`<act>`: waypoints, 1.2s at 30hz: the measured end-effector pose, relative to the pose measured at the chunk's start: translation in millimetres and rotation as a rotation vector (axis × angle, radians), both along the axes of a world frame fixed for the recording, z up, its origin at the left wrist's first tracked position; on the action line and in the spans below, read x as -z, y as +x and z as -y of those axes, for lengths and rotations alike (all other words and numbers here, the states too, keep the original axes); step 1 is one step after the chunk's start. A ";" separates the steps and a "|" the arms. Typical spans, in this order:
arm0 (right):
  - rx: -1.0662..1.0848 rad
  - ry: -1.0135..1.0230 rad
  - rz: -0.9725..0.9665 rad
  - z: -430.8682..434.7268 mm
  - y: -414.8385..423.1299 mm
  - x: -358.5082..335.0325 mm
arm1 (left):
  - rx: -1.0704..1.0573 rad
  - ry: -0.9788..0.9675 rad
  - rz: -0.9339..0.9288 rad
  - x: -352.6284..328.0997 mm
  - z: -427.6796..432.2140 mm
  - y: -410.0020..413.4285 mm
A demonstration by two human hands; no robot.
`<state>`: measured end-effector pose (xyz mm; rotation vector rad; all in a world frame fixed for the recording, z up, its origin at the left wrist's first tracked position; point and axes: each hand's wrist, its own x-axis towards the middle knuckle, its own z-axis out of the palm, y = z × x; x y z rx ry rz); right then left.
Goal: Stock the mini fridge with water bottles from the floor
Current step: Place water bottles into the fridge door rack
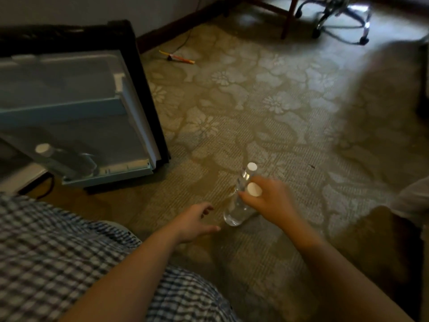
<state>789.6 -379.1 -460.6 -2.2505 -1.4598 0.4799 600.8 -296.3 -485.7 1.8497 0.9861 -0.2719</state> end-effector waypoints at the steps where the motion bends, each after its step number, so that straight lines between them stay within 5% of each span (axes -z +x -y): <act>1: -0.041 0.029 -0.002 -10.5 -5.2 -11.8 | -0.032 0.012 0.060 -2.9 -2.3 -1.4; 10: -0.425 0.336 -0.101 -106.9 -55.5 -125.5 | -0.218 0.178 0.497 -73.6 -55.3 -32.8; 20: -0.595 0.508 -0.167 -198.9 -134.9 -190.8 | -0.367 0.385 0.606 -160.1 -131.3 -105.0; 30: -0.525 0.405 -0.046 -255.2 -219.9 -177.3 | -0.311 0.406 0.184 -164.3 -196.8 -173.7; 36: -0.617 0.347 -0.186 -275.0 -245.7 -157.1 | -0.359 0.363 0.127 -154.6 -220.3 -211.4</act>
